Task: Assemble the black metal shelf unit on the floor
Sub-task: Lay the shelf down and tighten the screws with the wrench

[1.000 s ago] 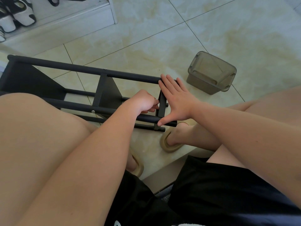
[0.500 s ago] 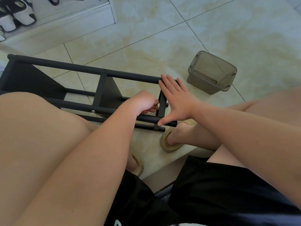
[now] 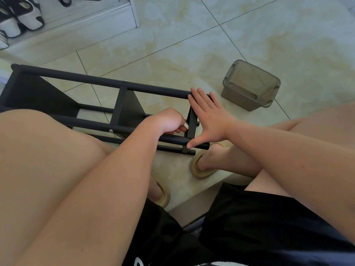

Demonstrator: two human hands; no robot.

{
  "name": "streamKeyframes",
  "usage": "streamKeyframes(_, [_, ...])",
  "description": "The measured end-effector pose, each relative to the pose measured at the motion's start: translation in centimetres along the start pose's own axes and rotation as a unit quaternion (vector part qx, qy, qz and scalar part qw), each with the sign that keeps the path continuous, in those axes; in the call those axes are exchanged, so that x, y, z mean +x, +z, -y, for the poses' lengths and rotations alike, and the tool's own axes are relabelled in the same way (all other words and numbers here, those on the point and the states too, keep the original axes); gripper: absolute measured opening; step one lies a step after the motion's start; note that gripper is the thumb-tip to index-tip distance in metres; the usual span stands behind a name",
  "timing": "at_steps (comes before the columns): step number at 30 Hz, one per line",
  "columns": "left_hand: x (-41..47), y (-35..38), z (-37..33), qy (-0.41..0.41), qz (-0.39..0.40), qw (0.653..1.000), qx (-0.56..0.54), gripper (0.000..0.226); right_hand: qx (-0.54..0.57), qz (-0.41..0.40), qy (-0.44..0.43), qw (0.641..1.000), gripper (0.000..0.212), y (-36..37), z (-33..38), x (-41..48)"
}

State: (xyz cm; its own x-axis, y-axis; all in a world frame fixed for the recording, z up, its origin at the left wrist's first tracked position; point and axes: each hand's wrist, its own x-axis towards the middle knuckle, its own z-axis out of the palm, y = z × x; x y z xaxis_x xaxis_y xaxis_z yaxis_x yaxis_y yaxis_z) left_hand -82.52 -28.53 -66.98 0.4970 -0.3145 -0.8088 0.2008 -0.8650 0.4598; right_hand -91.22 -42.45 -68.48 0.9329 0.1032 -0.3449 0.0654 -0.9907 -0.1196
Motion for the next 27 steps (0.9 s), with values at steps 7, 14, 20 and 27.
streamKeyframes(7, [-2.3,-0.8,-0.3,0.04,0.03,0.997,0.063,0.024,-0.001,0.003,0.002,1.0,0.154,-0.1,0.0,0.0])
streamKeyframes(14, [-2.8,-1.2,-0.2,0.048,0.044,0.99,0.129,0.025,0.001,0.004,0.003,1.0,0.155,-0.1,0.1,0.0])
streamKeyframes(20, [-2.2,-1.4,0.5,0.072,0.048,0.977,0.194,0.025,0.001,-0.002,0.003,1.0,0.155,0.0,0.1,0.0])
streamKeyframes(27, [-1.8,-1.5,1.0,0.089,0.051,0.956,0.275,0.028,-0.001,-0.004,0.002,1.0,0.156,0.0,0.1,0.0])
